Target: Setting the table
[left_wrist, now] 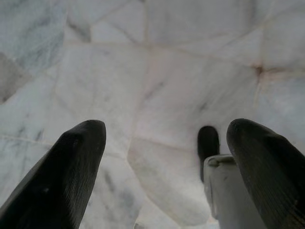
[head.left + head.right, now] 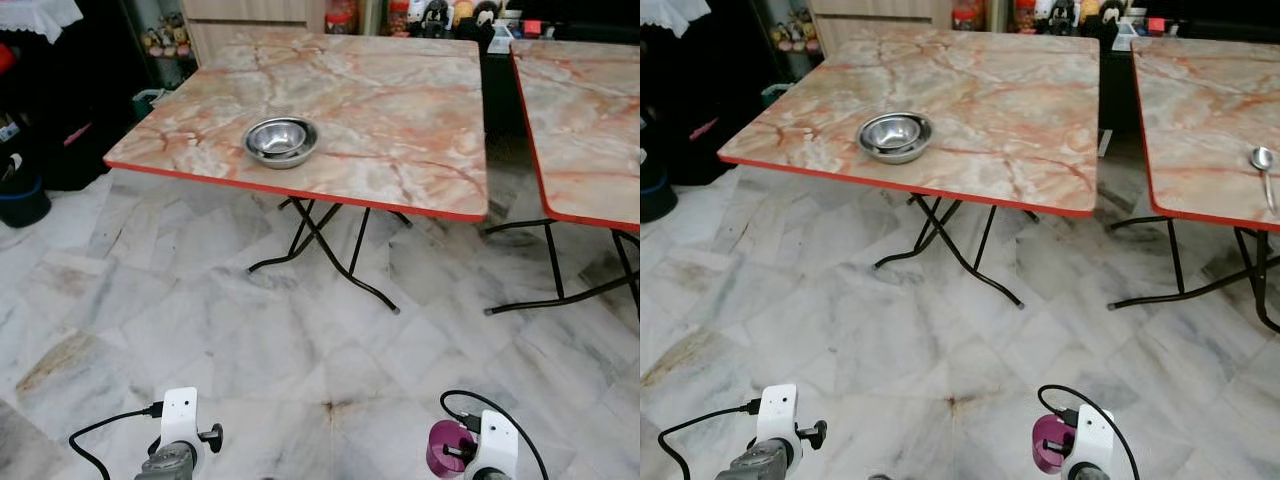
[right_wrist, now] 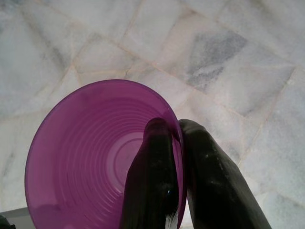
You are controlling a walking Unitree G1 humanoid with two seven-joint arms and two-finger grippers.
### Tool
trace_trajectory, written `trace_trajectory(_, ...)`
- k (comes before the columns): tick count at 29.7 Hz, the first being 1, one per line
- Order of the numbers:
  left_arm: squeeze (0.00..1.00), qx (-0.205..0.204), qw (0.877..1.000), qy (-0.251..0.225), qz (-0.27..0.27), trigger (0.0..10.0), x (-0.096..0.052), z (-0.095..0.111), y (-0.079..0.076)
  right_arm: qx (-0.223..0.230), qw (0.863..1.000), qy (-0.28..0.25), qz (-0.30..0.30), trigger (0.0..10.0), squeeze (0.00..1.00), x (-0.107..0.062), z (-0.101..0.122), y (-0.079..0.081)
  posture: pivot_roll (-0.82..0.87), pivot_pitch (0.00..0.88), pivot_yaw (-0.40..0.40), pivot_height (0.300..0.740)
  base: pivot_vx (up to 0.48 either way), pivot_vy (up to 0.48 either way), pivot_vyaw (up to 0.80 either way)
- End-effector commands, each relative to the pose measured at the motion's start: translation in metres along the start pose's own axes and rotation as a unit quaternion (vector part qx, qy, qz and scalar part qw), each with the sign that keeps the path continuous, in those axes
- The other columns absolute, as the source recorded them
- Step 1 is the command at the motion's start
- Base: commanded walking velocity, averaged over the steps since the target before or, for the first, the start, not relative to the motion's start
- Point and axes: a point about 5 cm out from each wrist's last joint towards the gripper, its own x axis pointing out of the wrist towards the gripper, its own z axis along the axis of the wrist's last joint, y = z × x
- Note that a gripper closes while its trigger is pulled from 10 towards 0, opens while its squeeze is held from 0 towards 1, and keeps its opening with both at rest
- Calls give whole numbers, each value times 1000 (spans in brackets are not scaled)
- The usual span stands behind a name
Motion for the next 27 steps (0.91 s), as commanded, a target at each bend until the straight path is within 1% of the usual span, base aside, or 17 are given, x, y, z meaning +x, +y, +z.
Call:
trace_trajectory(1,0,-1,1000,14,11,10000,-1,-6,8,3,1000,8,-4,10000,0,-1,-4,0,-93,173,66,740,0,480,0)
trace_trajectory(5,0,-4,1000,13,15,10000,-1,-5,11,5,1000,11,-8,10000,0,-1,-4,-1,-90,179,67,740,0,480,-800)
trace_trajectory(22,0,-1,1000,2,12,10000,0,2,8,2,1000,4,-12,10000,0,1,0,1,-84,191,69,740,0,480,0)
trace_trajectory(27,0,0,1000,0,11,10000,0,3,7,1,1000,5,-14,10000,0,0,0,1,-83,189,69,740,0,480,-750)
